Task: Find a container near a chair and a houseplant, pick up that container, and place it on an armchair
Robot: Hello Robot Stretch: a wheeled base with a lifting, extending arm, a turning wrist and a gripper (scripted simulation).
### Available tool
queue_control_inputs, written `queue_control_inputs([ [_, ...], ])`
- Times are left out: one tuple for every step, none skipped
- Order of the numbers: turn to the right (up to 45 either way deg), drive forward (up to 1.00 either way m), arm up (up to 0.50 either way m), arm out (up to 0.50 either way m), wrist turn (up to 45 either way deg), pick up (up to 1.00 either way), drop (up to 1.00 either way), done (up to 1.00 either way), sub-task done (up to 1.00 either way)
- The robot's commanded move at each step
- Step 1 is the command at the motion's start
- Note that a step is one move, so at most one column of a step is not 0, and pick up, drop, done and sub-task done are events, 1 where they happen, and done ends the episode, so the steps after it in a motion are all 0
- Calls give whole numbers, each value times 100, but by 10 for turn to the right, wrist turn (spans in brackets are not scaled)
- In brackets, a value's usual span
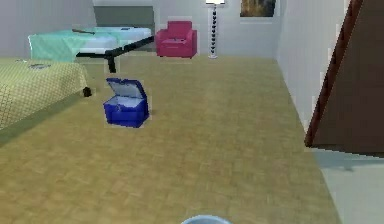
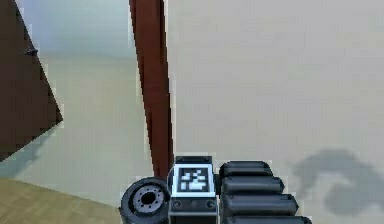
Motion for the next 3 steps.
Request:
queue_control_inputs([
  [-30,0,0,0,0,0,0,0,0],
  [30,0,0,0,0,0,0,0,0],
  [0,100,0,0,0,0,0,0,0],
])
